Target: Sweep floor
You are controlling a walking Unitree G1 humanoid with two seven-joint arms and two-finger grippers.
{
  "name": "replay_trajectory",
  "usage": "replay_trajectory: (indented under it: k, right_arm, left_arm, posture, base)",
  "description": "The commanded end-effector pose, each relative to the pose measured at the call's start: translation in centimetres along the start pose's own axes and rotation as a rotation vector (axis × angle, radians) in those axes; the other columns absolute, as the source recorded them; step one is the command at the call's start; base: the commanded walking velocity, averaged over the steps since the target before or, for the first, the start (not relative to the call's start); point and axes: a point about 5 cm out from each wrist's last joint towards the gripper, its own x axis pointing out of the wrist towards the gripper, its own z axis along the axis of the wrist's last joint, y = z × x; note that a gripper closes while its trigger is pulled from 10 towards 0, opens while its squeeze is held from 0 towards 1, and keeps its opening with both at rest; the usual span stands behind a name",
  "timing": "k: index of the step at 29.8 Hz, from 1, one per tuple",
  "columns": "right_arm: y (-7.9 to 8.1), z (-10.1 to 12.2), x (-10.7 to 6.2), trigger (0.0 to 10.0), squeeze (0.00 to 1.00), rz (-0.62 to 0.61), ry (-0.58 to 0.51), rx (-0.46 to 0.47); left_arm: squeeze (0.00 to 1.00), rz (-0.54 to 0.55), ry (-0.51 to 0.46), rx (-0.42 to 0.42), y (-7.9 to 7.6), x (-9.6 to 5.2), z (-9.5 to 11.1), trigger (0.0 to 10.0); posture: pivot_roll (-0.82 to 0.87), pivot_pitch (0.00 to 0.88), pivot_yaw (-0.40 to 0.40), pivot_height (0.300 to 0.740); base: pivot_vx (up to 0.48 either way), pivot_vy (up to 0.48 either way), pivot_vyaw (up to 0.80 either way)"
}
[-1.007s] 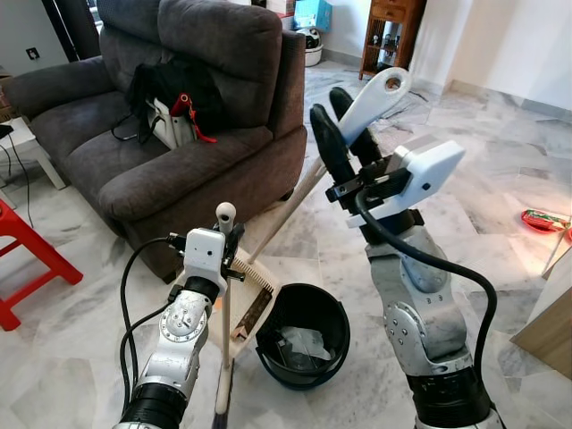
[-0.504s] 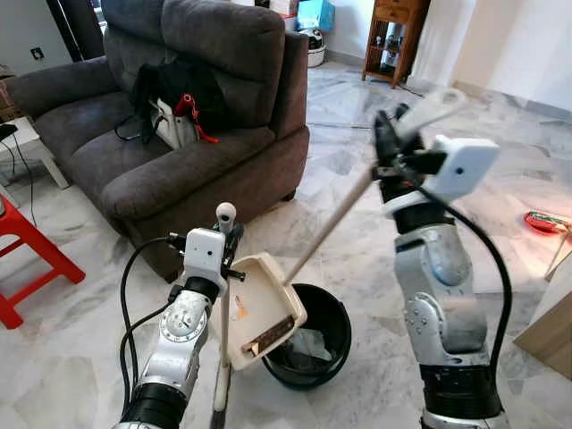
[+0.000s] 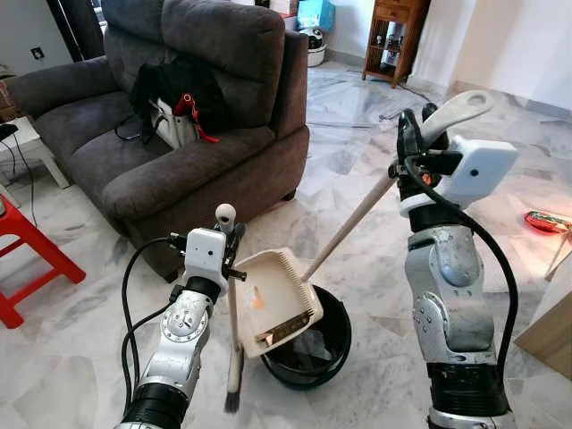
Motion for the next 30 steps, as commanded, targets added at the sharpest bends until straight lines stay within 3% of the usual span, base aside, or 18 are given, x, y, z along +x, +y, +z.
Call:
replay_trajectory:
  k: [1, 10, 14, 21, 30]
  right_arm:
    - [-0.3, 1.1, 0.5, 10.0, 0.0, -0.01, -0.065, -0.022]
    - [-3.2, 1.0, 0.5, 10.0, 0.0, -0.061, -0.081, -0.138]
    - [-3.7, 1.4, 0.6, 10.0, 0.0, -0.047, -0.107, -0.183]
    - [-3.5, 2.0, 0.7, 10.0, 0.0, 0.005, -0.165, -0.267]
    - [-1.7, 3.1, 0.2, 10.0, 0.0, 0.124, -0.263, -0.175]
  left_arm:
    - [0.0, 0.004, -0.059, 0.009, 0.3, 0.4, 1.1, 10.0]
    - [0.0, 0.001, -0.06, 0.007, 0.2, 0.4, 1.1, 10.0]
    - [0.0, -0.002, -0.061, 0.006, 0.2, 0.4, 1.1, 10.0]
    - [0.0, -0.006, -0.061, 0.006, 0.2, 0.4, 1.1, 10.0]
    - [0.0, -0.012, -0.061, 0.006, 0.2, 0.4, 1.1, 10.0]
  posture:
    - [-0.08, 0.0, 0.036, 0.74]
    - [-0.08, 0.0, 0.035, 0.74]
    - [-0.08, 0.0, 0.038, 0.74]
    - [-0.08, 0.0, 0.04, 0.74]
    - [-0.08, 0.0, 0.042, 0.74]
  base:
    - [0.0, 0.0, 0.0]
    - [0.0, 0.0, 0.0]
    - [0.0, 0.0, 0.0]
    - [0.0, 0.0, 0.0]
    - [0.0, 0.0, 0.0]
